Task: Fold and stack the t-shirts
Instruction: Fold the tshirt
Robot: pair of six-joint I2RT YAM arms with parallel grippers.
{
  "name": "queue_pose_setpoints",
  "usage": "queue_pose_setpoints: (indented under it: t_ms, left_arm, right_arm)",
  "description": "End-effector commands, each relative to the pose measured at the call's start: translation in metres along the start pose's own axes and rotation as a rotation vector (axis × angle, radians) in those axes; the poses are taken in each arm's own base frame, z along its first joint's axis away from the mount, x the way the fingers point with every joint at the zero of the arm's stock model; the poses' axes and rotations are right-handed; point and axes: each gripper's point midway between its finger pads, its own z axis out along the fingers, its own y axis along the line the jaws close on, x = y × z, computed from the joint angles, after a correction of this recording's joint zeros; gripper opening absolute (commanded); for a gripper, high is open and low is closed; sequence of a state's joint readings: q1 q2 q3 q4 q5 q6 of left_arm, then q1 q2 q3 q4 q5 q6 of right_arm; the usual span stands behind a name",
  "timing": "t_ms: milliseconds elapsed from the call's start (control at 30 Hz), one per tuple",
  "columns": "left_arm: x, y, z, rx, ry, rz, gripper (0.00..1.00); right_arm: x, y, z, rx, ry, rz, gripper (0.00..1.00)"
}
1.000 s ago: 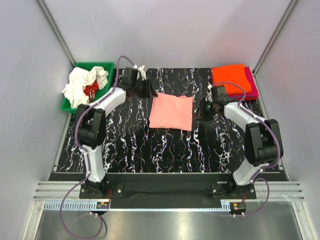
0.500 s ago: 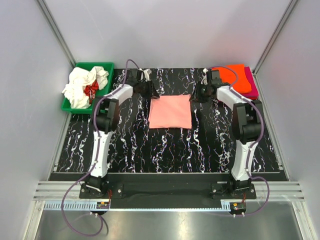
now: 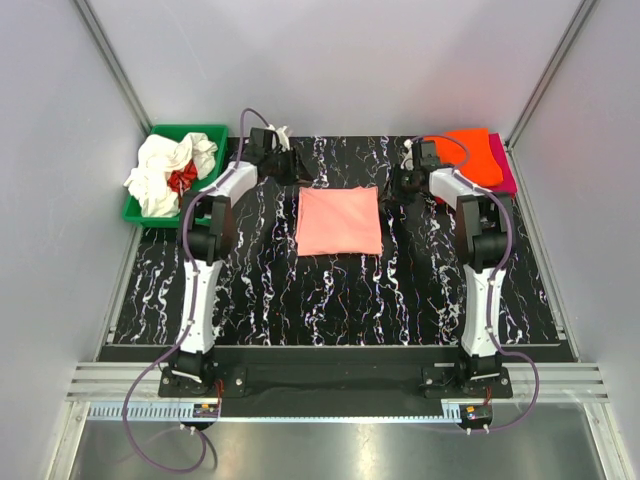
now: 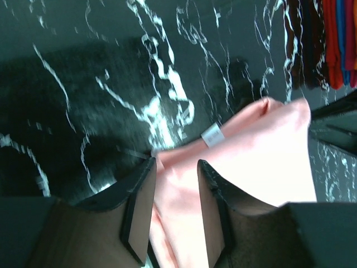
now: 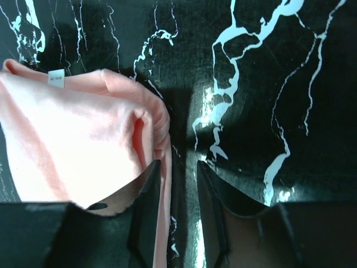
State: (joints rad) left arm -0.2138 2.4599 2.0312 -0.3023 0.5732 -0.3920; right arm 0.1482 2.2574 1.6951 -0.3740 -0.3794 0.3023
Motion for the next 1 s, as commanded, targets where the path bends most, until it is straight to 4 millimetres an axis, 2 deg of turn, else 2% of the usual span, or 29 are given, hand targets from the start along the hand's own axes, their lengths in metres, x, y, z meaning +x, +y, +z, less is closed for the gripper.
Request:
queue_pose_setpoints:
  t_ms: [0,33,67,100,133,167,200,233,267,300,333,367,400,467,533,633,700,767,833,867,900,933,967]
  left_arm:
    - [-0.044,-0.044,-0.060,-0.021,-0.101,0.056,0.42]
    - [-0.048,-0.051,-0.075,-0.044,-0.109,0.077,0.43]
    - [-0.029,-0.042,-0.079,-0.087,-0.057,0.044,0.43]
    - [-0.023,-0.034,-0.085,-0.137,-0.052,0.032,0.44]
    - [-0.023,-0.042,-0.098,-0.139,-0.063,0.047,0.44]
    - [0.003,-0.032,-0.098,-0.159,-0.013,0.015,0.44]
    - [0.006,-0.038,-0.108,-0.157,-0.023,0.008,0.44]
    - [0.017,-0.040,-0.108,-0.148,-0.008,0.002,0.44]
    - [0.040,-0.032,-0.105,-0.149,0.026,-0.015,0.44]
    - [0.049,-0.039,-0.106,-0.138,0.036,-0.002,0.44]
    - [0.061,-0.039,-0.103,-0.137,0.054,0.001,0.44]
    - [0.083,-0.036,-0.098,-0.145,0.102,-0.004,0.44]
    - [0.093,-0.034,-0.095,-0.150,0.120,-0.003,0.44]
    - [0.119,-0.034,-0.088,-0.150,0.178,-0.006,0.43]
    - [0.136,-0.030,-0.085,-0.171,0.213,-0.003,0.43]
    - [0.150,-0.023,-0.076,-0.199,0.240,0.004,0.43]
    - [0.156,-0.016,-0.072,-0.217,0.256,-0.006,0.43]
    - [0.162,-0.007,-0.071,-0.243,0.265,-0.009,0.43]
    - [0.167,-0.003,-0.069,-0.255,0.275,-0.004,0.27]
    - [0.169,0.000,-0.069,-0.262,0.280,-0.010,0.19]
    - [0.172,0.003,-0.069,-0.270,0.284,-0.016,0.05]
    - [0.179,0.007,-0.070,-0.285,0.296,-0.027,0.01]
    - [0.178,0.008,-0.073,-0.300,0.284,-0.021,0.00]
  right_arm:
    - [-0.032,0.026,-0.042,-0.037,-0.099,-0.021,0.40]
    - [-0.033,0.034,-0.051,-0.066,-0.103,-0.029,0.41]
    - [-0.027,0.037,-0.052,-0.085,-0.087,-0.029,0.45]
    - [-0.025,0.040,-0.054,-0.103,-0.080,-0.036,0.46]
    - [-0.023,0.043,-0.056,-0.125,-0.073,-0.044,0.47]
    - [-0.022,0.044,-0.055,-0.132,-0.071,-0.059,0.50]
    - [-0.021,0.043,-0.052,-0.139,-0.062,-0.065,0.50]
    - [-0.019,0.045,-0.050,-0.159,-0.050,-0.075,0.51]
    - [-0.024,0.049,-0.049,-0.169,-0.058,-0.086,0.52]
    - [-0.025,0.048,-0.047,-0.175,-0.055,-0.085,0.53]
    - [-0.023,0.047,-0.040,-0.183,-0.041,-0.081,0.54]
    - [-0.029,0.050,-0.038,-0.192,-0.050,-0.088,0.54]
    - [-0.027,0.045,-0.030,-0.191,-0.037,-0.081,0.55]
    - [-0.033,0.046,-0.026,-0.203,-0.045,-0.090,0.56]
    - [-0.031,0.041,-0.018,-0.189,-0.037,-0.091,0.57]
    - [-0.035,0.039,-0.009,-0.196,-0.037,-0.107,0.57]
    - [-0.029,0.035,0.001,-0.207,-0.015,-0.106,0.56]
    - [-0.033,0.032,0.007,-0.195,-0.022,-0.104,0.51]
    - [-0.035,0.022,0.016,-0.159,-0.029,-0.093,0.40]
    - [-0.036,0.020,0.019,-0.155,-0.032,-0.085,0.24]
    - [-0.033,0.015,0.027,-0.150,-0.022,-0.073,0.20]
    - [-0.037,0.016,0.029,-0.151,-0.030,-0.072,0.15]
    - [-0.037,0.015,0.031,-0.148,-0.029,-0.059,0.09]
